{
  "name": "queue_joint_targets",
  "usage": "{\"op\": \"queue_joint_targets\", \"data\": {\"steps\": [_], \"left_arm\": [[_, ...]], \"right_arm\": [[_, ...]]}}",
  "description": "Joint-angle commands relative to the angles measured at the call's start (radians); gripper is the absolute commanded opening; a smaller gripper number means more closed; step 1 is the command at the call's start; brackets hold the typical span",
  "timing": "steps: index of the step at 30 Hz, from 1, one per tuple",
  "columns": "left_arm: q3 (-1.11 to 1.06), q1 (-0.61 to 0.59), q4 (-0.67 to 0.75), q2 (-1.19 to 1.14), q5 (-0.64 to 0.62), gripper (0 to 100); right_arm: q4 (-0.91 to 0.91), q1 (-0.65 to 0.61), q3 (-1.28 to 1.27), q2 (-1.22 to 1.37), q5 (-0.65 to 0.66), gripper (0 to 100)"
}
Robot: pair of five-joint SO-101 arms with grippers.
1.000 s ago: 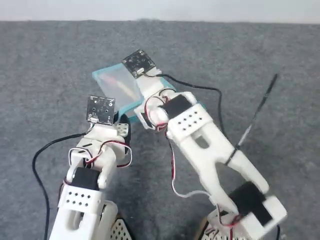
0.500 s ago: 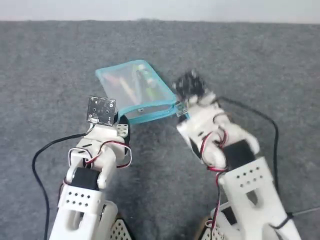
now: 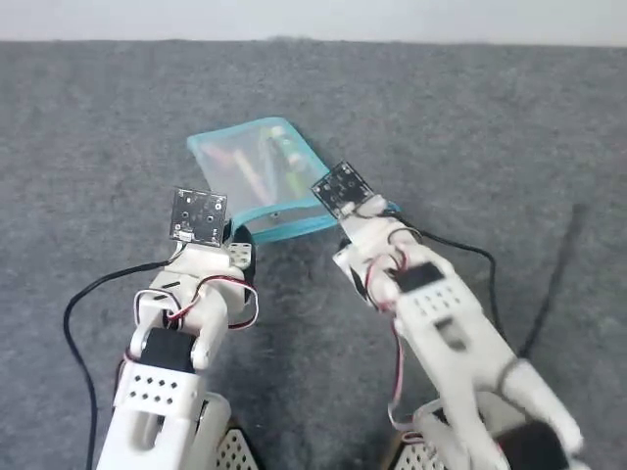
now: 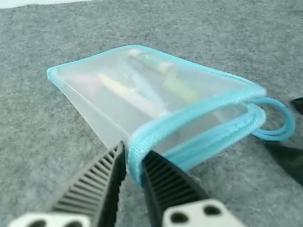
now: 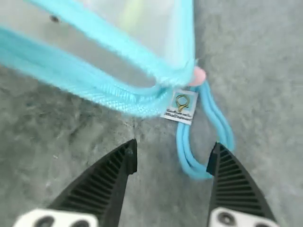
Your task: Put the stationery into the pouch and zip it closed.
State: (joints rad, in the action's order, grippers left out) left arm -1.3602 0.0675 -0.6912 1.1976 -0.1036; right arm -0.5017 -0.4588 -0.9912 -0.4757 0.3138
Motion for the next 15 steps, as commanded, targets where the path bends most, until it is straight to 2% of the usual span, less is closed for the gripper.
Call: {"op": "queue_joint_targets", "data": {"steps": [1, 11, 15], "left_arm": [[0.048, 0.008, -0.003, 0.023, -0.008, 1], [0.045, 0.008, -0.003, 0.023, -0.006, 1], [0.045, 0.008, -0.003, 0.023, -0.006, 1]], "right_arm": [[0.127, 0.01, 0.141, 0.228, 0.015, 24.7], [0.49, 0.016, 0.219, 0.473, 0.014, 24.5], [0.547, 0.018, 0.219, 0.501, 0.018, 24.5]]}}
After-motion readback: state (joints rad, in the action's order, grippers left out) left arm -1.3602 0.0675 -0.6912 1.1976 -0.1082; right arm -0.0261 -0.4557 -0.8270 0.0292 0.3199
